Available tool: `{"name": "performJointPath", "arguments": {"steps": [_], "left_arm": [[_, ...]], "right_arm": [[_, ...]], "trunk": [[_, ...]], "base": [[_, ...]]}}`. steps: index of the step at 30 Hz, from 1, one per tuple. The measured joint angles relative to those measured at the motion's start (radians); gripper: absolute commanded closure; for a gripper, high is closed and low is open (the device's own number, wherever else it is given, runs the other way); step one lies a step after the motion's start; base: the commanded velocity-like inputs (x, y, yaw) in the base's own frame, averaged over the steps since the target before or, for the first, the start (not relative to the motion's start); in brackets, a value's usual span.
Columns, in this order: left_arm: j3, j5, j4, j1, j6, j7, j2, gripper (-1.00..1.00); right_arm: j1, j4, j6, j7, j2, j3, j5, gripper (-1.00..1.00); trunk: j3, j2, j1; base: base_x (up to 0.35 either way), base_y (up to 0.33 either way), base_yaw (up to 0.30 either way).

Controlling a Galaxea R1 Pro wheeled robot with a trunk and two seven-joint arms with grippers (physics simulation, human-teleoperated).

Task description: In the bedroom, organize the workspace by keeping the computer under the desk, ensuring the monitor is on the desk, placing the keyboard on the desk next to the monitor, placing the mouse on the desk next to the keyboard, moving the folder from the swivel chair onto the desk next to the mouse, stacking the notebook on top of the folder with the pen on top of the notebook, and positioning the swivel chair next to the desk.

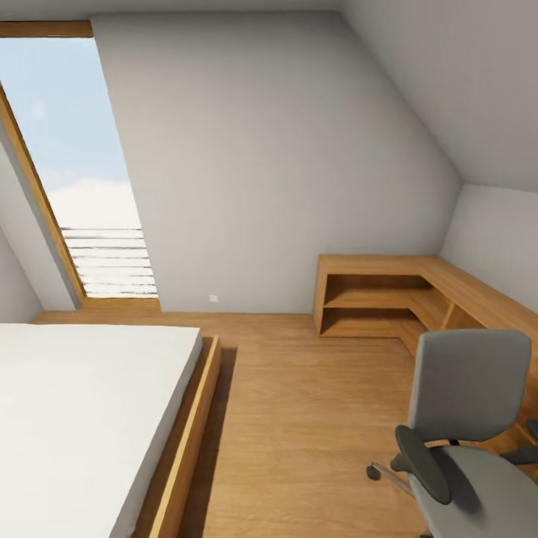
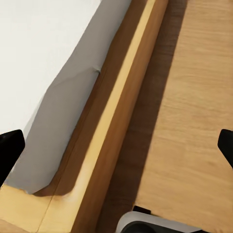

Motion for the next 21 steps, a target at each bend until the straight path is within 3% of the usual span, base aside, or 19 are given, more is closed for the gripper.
{"name": "performJointPath", "arguments": {"steps": [13, 21], "left_arm": [[0.000, 0.000, 0.000, 0.000, 0.001, -0.001, 0.000, -1.00], [0.000, 0.000, 0.000, 0.000, 0.003, -0.002, -0.001, -1.00]], "right_arm": [[0.000, 0.000, 0.001, 0.000, -0.001, 0.000, 0.000, -1.00], [0.000, 0.001, 0.001, -0.002, -0.002, -0.001, -0.001, -1.00]], "trunk": [[0.000, 0.000, 0.000], [0.000, 0.000, 0.000]], "base": [[0.119, 0.056, 0.000], [0.281, 0.002, 0.000]]}}
